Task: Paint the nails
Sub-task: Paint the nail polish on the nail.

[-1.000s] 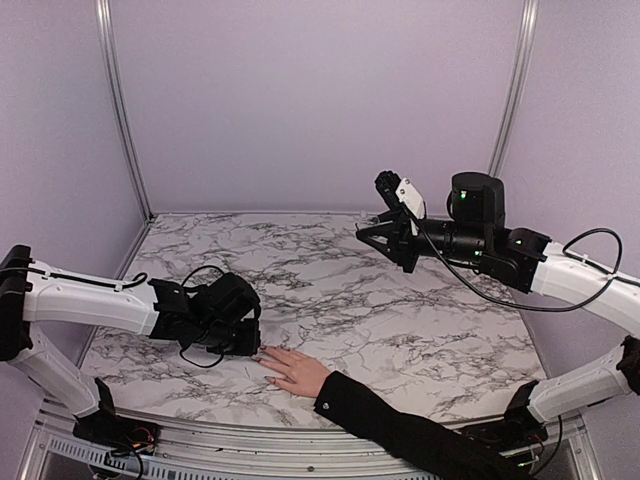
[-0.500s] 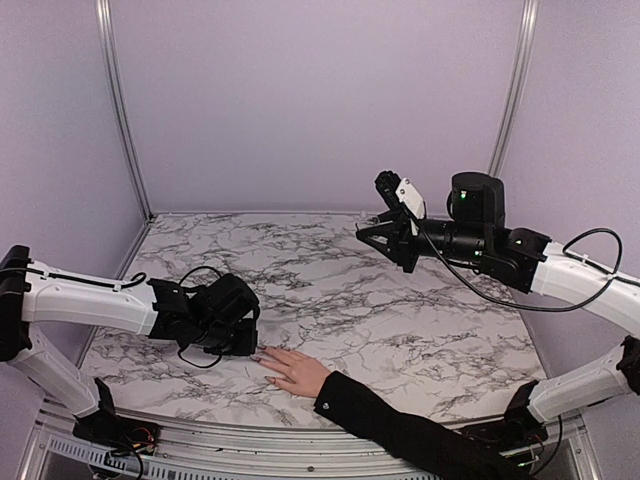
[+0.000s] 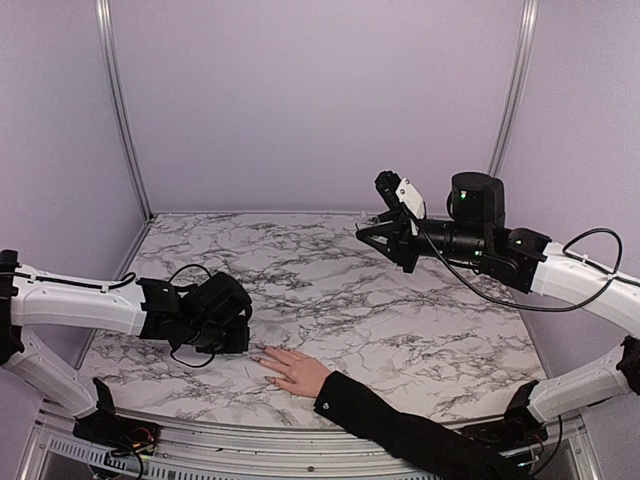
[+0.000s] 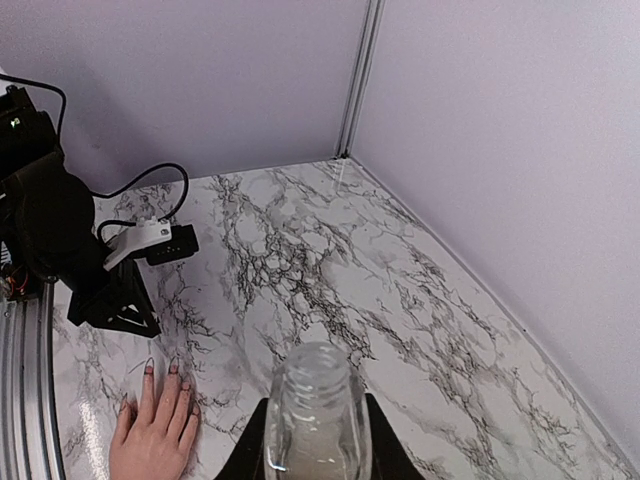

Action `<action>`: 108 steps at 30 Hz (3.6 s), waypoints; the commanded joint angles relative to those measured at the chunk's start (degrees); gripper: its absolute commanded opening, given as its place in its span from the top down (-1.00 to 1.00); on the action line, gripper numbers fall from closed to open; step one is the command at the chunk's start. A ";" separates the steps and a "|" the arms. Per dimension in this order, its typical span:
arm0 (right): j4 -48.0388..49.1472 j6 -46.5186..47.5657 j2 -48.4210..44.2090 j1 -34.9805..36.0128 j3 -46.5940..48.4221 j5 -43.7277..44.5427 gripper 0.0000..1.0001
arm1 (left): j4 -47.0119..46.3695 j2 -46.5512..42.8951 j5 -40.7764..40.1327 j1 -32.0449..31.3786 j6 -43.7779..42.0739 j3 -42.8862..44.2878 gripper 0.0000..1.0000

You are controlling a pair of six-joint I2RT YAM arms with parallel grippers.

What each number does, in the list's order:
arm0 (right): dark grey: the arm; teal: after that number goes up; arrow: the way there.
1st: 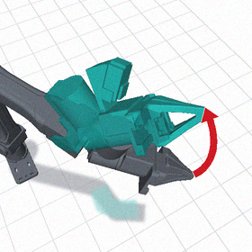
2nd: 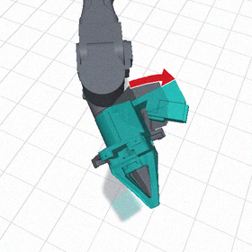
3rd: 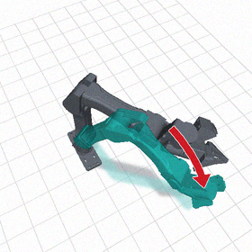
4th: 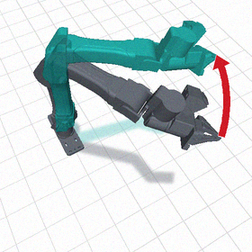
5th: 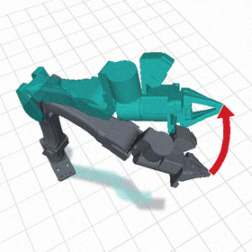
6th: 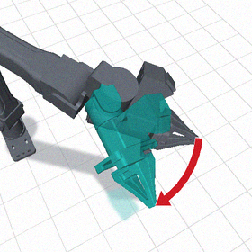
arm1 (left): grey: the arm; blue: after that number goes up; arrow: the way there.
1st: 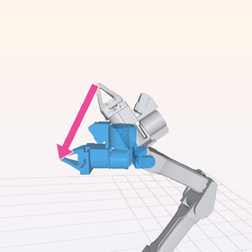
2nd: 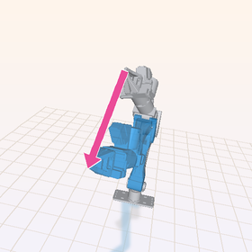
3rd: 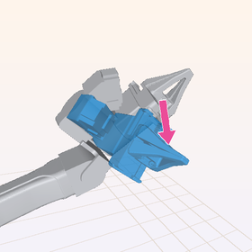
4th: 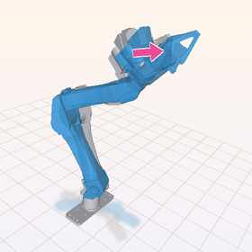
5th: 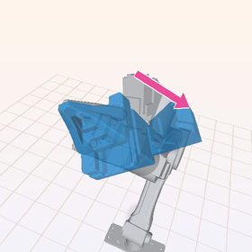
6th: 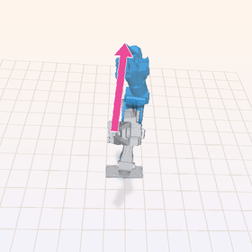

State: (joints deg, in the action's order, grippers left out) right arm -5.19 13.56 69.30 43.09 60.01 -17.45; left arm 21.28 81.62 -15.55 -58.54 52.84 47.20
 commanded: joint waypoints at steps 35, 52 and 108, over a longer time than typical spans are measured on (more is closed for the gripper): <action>0.44 0.21 -0.95 -0.38 0.11 -0.04 1.00 | -6.45 -1.94 3.20 -0.43 -5.15 -0.57 1.00; 0.10 0.50 -1.09 -0.37 0.02 0.49 1.00 | -4.82 0.35 3.80 -0.34 -4.71 -0.27 1.00; 0.14 0.32 -0.84 -0.37 0.20 0.27 1.00 | -2.91 -0.42 4.26 0.27 -2.71 -1.88 1.00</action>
State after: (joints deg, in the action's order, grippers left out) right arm -5.23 13.61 69.19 43.09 59.61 -17.43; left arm 16.71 82.37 -10.74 -58.67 49.95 46.24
